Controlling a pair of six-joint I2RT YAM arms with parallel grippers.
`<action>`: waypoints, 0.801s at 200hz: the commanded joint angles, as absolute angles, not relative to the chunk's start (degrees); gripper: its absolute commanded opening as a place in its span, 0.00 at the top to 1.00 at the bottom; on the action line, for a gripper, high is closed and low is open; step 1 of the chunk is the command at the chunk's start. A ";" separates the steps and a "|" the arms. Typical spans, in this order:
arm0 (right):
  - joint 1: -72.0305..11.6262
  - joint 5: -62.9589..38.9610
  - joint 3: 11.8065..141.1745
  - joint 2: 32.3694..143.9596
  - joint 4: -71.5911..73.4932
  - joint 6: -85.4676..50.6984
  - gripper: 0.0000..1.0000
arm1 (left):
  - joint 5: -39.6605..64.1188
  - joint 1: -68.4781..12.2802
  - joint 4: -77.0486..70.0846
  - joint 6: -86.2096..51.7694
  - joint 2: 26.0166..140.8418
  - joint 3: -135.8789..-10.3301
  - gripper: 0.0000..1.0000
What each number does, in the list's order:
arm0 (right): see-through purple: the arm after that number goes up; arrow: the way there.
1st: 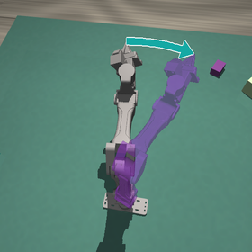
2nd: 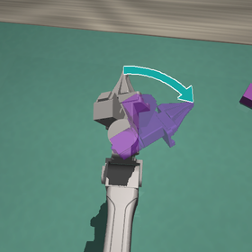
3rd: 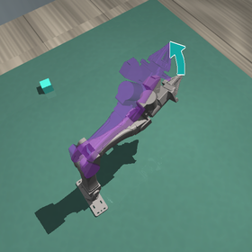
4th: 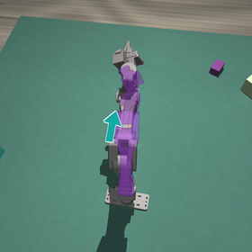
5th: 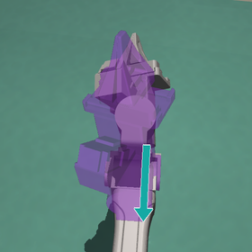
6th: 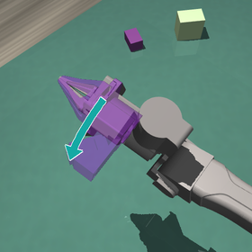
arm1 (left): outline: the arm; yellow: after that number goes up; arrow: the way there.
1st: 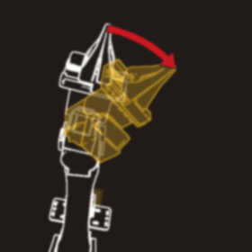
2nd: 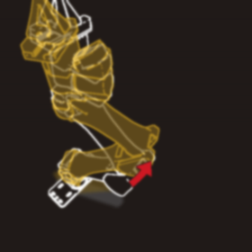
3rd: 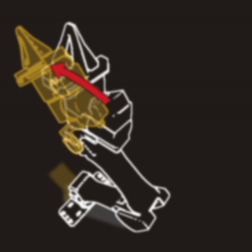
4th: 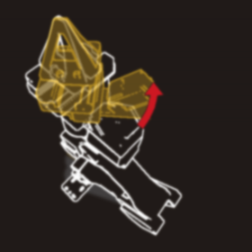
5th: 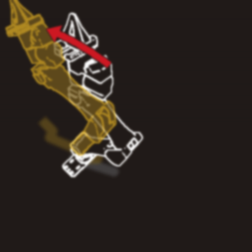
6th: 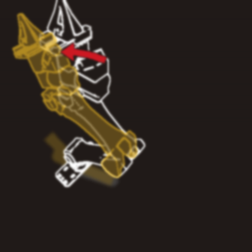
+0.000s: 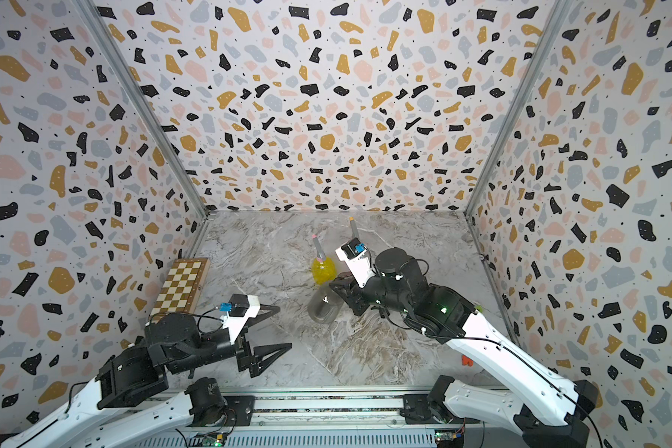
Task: Attach spray nozzles to spray bottles
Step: Pick up the spray bottle from the center of the board.
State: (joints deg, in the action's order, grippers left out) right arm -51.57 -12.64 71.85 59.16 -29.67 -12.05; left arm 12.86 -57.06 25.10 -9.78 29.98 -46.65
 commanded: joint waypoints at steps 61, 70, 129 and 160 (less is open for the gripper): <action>-51.98 -39.37 78.01 59.23 -25.11 -13.44 1.00 | 24.83 -56.87 19.47 -8.85 30.36 -46.80 0.01; -52.33 -40.65 77.98 59.57 -23.73 -14.14 1.00 | 23.90 -56.87 19.85 -8.82 30.47 -46.85 0.01; -58.09 -39.83 80.15 62.26 -15.70 -16.42 1.00 | 20.93 -56.87 20.67 -9.07 31.19 -47.02 0.01; -60.00 -36.69 80.25 62.53 -11.29 -17.68 1.00 | 22.72 -56.87 20.03 -9.32 31.03 -47.06 0.01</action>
State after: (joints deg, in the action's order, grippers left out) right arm -58.72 -38.48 77.60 63.31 -17.80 -16.01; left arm 22.04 -57.06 22.59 -9.67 31.18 -46.65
